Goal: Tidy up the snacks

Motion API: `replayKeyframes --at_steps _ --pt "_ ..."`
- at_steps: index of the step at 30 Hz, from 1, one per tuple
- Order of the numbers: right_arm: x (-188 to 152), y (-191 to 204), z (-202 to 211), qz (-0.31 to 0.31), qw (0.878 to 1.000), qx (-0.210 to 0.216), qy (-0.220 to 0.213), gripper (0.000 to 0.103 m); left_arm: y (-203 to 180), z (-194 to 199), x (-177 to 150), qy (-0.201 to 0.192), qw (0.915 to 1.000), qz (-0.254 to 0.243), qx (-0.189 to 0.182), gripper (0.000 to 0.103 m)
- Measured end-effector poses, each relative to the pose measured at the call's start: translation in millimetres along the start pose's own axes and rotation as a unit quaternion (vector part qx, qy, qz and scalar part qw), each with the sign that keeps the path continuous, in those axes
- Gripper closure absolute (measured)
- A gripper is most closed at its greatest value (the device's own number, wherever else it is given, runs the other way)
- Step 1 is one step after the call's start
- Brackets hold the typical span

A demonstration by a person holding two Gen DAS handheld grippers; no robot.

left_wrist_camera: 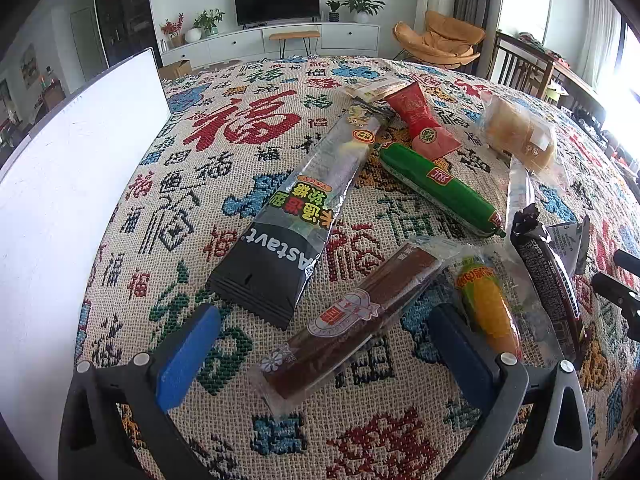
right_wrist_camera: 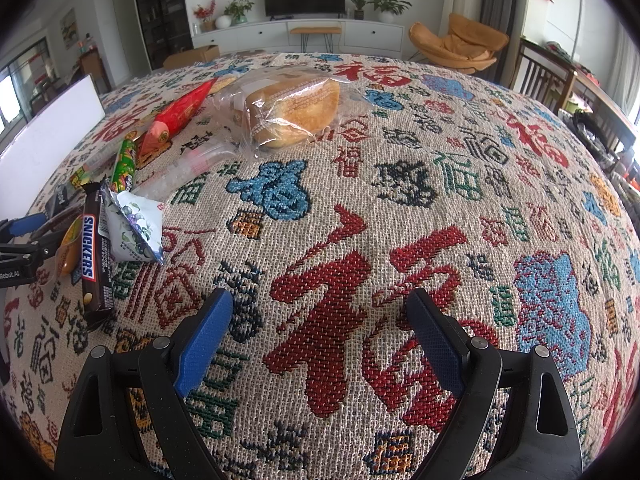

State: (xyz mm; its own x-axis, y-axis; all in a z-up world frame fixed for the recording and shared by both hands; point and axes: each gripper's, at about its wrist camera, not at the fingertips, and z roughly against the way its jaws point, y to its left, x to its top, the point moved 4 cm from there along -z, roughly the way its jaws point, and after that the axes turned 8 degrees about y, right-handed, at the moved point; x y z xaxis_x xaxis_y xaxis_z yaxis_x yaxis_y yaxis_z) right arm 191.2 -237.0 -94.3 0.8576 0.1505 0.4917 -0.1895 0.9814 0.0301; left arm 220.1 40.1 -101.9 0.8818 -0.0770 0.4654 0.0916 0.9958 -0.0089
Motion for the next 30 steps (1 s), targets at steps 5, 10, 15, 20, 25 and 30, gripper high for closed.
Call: replayKeyframes --at_steps 5,10,15,20,25,30 --pt "0 0 0 0.0 1.0 0.0 0.0 0.012 0 -1 1 0.0 1.0 0.0 0.0 0.0" --pt "0 1 0 0.0 1.0 0.0 0.0 0.012 0 0 1 0.0 1.0 0.0 0.0 0.0" --pt "0 0 0 0.0 1.0 0.0 0.0 0.012 0 0 1 0.0 1.0 0.0 0.0 0.0" --pt "0 0 0 0.0 1.0 0.0 0.0 0.012 0 -1 1 0.011 0.9999 -0.005 -0.001 0.0" --pt "0 0 0 0.0 1.0 0.0 0.0 0.012 3 8 -7 0.047 0.9988 -0.001 -0.01 0.0" --pt "0 0 0 0.0 1.0 0.0 0.0 0.012 14 38 -21 0.024 0.9989 0.003 -0.04 0.0"
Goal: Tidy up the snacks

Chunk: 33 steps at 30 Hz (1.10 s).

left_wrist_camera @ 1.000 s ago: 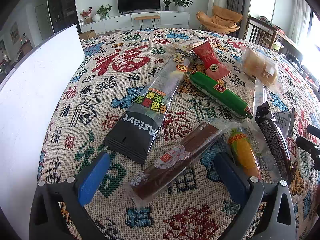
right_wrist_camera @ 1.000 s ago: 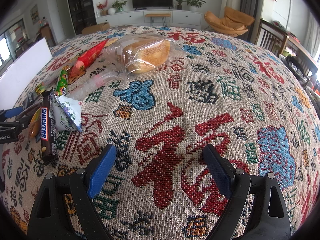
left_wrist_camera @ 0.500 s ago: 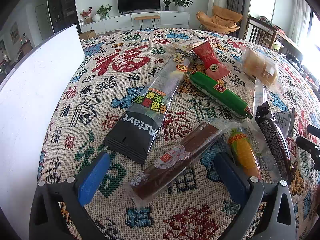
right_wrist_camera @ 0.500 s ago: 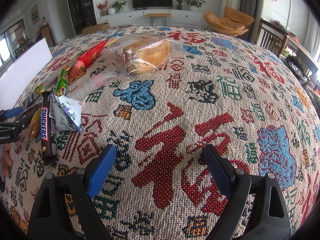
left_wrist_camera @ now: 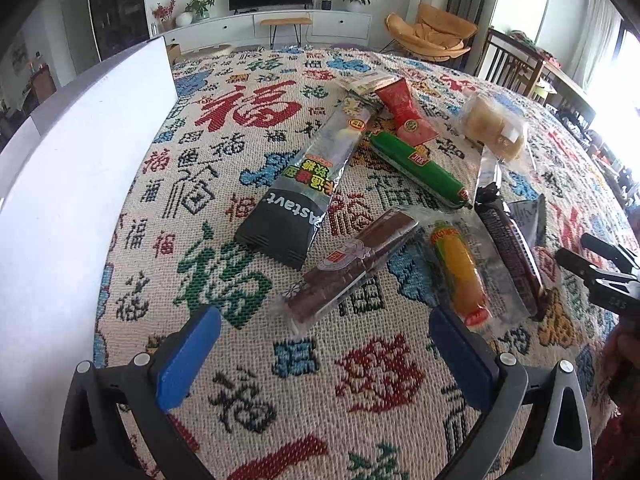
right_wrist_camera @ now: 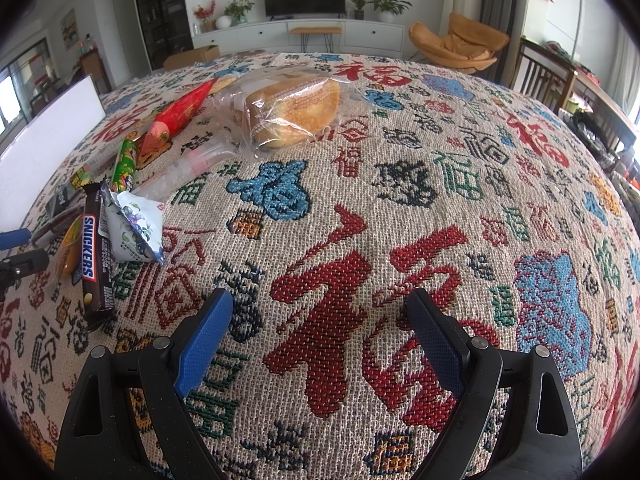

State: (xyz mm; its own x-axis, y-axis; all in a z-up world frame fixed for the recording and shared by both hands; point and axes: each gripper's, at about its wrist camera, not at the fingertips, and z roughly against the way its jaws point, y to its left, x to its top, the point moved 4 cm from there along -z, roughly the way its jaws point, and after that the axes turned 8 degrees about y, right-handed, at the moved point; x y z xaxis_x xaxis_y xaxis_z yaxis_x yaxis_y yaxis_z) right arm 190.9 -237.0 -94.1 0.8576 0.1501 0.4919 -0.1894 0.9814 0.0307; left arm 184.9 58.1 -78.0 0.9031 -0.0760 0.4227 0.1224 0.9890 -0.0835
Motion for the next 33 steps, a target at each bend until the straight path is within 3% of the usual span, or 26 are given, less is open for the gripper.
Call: replayKeyframes --at_steps 7,11,15,19,23,27,33 --pt "0 0 0 0.0 1.0 0.0 0.0 0.012 36 48 16 -0.035 0.9982 0.032 -0.037 0.0" --pt "0 0 0 0.0 1.0 0.0 0.0 0.012 44 51 34 -0.038 0.9977 0.035 -0.045 0.0" --pt "0 0 0 0.0 1.0 0.0 0.0 0.012 33 33 57 -0.027 0.9994 0.004 -0.023 0.001" --pt "0 0 0 0.0 1.0 0.0 0.0 0.012 22 0 89 0.002 0.9998 -0.006 -0.019 0.016" --pt "0 0 0 0.0 1.0 0.001 0.0 0.012 -2 -32 111 0.03 0.9983 -0.049 0.003 0.016" --pt "1 -1 -1 0.0 1.0 0.001 0.0 0.012 -13 -53 119 0.049 0.9948 -0.08 0.038 0.016" --pt "1 -1 -1 0.0 1.0 0.001 0.0 0.011 -1 -66 111 0.072 0.9948 -0.066 0.029 0.016"
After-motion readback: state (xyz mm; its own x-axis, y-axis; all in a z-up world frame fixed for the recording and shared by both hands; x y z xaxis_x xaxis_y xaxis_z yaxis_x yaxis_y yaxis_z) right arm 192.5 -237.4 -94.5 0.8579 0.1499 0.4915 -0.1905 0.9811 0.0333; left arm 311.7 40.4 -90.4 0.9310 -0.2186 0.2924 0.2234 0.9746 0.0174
